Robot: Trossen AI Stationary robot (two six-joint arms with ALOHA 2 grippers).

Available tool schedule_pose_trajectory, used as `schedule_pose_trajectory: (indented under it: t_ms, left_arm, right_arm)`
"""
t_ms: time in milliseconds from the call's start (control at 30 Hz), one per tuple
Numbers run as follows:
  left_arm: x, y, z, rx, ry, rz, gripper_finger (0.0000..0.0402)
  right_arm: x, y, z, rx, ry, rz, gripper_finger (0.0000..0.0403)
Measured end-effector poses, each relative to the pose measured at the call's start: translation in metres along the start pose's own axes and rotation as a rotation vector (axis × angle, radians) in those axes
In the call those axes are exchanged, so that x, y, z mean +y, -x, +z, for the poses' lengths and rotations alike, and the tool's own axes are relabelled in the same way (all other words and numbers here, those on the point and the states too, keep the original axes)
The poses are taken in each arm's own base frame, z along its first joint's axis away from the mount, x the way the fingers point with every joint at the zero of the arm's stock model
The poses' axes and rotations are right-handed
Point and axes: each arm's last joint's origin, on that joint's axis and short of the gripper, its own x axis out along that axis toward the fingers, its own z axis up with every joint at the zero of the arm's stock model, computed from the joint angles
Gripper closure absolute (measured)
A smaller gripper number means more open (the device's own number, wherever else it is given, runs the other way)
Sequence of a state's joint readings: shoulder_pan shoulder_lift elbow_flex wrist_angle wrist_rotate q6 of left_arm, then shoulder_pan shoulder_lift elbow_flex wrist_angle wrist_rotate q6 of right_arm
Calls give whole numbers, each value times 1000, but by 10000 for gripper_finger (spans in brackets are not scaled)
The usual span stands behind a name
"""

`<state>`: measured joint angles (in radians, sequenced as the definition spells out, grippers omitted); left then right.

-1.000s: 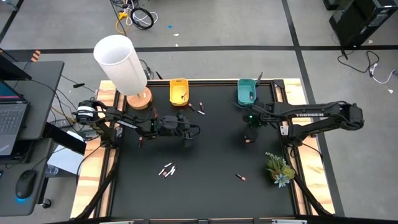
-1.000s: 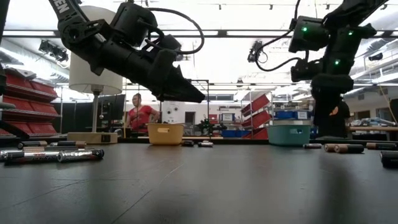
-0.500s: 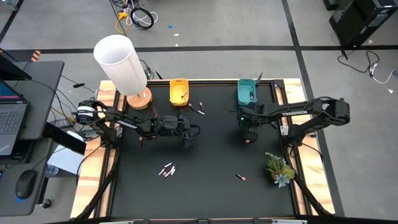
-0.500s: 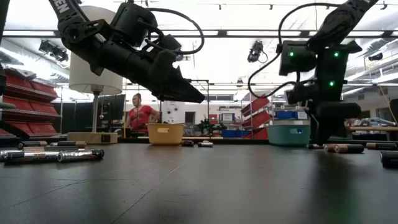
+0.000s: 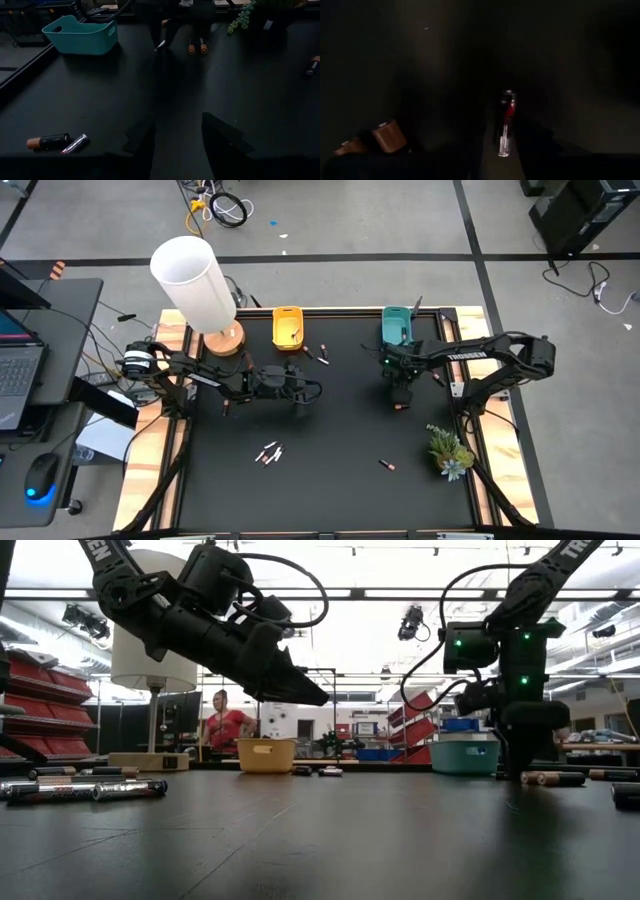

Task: Sort batteries
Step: Put the silver battery into the yellow bin

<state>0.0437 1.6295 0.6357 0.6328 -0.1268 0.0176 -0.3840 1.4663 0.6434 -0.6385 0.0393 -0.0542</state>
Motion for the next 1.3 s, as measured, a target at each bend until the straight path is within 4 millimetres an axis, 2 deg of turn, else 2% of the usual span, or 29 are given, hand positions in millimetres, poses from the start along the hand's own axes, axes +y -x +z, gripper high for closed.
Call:
schedule_pose_trajectory:
  t_ms: [267,500,833,933,1133,1300]
  left_arm:
    - [0,0,0,-3,-1,0,240]
    - [1,0,2,-22,4,36,240]
    - [2,3,6,-38,7,69,240]
    - [4,9,13,-54,9,86,240]
    - [7,28,29,-52,-22,124,240]
    - [11,46,38,-30,-31,198,240]
  right_arm:
    - [7,-1,1,-6,-30,-24,384]
    - [15,5,1,-54,-26,-42,384]
    - [12,52,-5,-322,-63,-9,385]
    - [10,58,-4,-383,-84,-3,385]
    - [14,62,26,-633,-82,71,385]
    - [15,65,72,-736,-35,88,385]
